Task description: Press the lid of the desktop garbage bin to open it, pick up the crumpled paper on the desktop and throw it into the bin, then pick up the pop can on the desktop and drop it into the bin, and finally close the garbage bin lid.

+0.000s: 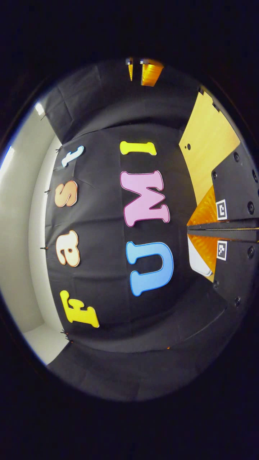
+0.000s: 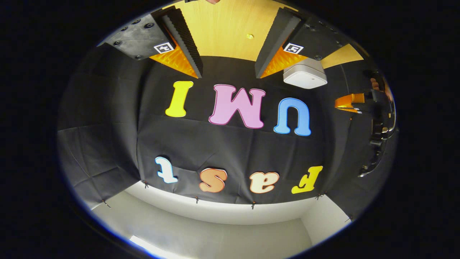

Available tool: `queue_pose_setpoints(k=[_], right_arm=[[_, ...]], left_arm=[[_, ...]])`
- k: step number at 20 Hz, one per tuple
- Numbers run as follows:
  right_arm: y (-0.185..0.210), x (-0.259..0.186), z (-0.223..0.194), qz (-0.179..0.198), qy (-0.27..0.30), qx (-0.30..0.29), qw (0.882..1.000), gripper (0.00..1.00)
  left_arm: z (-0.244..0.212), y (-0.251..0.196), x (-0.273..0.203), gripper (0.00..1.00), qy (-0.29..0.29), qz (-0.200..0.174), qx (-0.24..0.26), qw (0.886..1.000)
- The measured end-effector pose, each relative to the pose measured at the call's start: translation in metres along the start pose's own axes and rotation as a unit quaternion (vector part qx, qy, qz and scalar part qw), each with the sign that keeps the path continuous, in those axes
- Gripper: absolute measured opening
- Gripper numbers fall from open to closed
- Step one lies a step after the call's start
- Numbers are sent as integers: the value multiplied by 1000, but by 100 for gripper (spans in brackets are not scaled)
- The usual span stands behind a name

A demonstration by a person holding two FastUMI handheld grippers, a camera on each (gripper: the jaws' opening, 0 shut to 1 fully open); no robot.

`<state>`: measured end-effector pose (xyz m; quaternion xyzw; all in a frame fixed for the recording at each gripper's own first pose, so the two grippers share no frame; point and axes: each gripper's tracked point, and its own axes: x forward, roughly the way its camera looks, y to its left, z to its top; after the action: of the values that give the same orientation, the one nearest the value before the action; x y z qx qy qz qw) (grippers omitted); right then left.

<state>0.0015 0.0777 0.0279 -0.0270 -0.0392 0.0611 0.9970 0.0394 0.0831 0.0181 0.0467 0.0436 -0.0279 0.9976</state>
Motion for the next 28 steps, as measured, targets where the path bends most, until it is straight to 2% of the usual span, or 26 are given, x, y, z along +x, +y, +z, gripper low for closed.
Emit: queue_pose_setpoints(k=[4, 7, 9, 13, 15, 17, 20, 21, 24, 26, 28], right_arm=[[6, 26, -1, 39, -3, -12, 999, 94], [0, 67, -15, 63, 3, -7, 998, 94], [-6, 94, -32, 74, 11, -3, 997, 94], [-16, 148, -81, 95, 52, 20, 994, 94], [-25, 168, -105, 93, 69, 24, 993, 94], [-31, 182, -115, 89, 67, 10, 994, 94], [-24, 193, -122, 99, 70, 8, 993, 94], [-22, 195, -124, 99, 70, 5, 993, 94], [-17, 196, -123, 84, 73, -6, 994, 94], [-6, 192, -121, 83, 75, 3, 994, 94], [3, 190, -120, 82, 79, 0, 993, 94]], left_arm=[[-14, 19, 60, 6, 67, -3, -41, 997], [-46, 30, 112, 6, 136, -7, -78, 988], [-73, 46, 143, 6, 184, 12, -69, 980], [-129, 51, 187, 6, 271, 29, -74, 959], [-146, 45, 207, 6, 288, 23, -70, 955], [-161, 57, 214, 5, 311, 36, -52, 948], [-188, 65, 210, 6, 356, 41, -42, 932], [-187, 72, 214, 6, 349, 42, -27, 936], [-195, 79, 206, 7, 377, 40, -19, 925], [-196, 81, 204, 7, 377, 39, -16, 925], [-185, 81, 205, 7, 351, 35, -17, 935]])
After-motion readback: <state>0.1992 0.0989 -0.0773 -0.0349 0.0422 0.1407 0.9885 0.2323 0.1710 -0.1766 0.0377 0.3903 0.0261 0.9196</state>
